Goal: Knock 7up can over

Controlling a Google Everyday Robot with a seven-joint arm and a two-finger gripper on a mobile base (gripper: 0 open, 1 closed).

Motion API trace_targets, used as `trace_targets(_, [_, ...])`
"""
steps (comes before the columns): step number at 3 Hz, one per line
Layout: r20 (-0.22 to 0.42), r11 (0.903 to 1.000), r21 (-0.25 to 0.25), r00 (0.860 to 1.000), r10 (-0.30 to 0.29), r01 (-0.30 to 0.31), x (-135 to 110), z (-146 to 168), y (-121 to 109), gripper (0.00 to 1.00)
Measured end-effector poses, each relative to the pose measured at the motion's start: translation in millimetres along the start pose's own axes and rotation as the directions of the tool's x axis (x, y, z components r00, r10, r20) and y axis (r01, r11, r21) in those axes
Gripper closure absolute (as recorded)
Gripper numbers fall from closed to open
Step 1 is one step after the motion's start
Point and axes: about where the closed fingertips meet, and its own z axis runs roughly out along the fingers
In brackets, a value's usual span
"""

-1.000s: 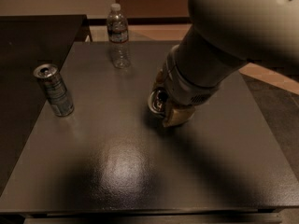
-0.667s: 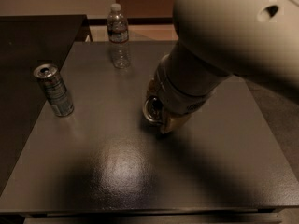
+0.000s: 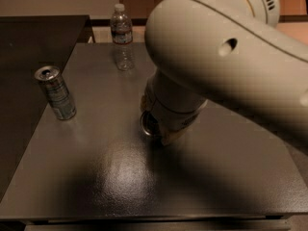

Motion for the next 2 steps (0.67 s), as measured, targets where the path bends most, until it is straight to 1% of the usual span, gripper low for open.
trace_targets(1, [-0.003, 0.9999, 0.01, 1.0, -0.002, 0.002, -1.8, -4.9, -2.2, 0.0])
trace_targets(2, [-0.003, 0.9999, 0.011, 1.0, -0.002, 0.002, -1.9, -5.0, -2.3, 0.0])
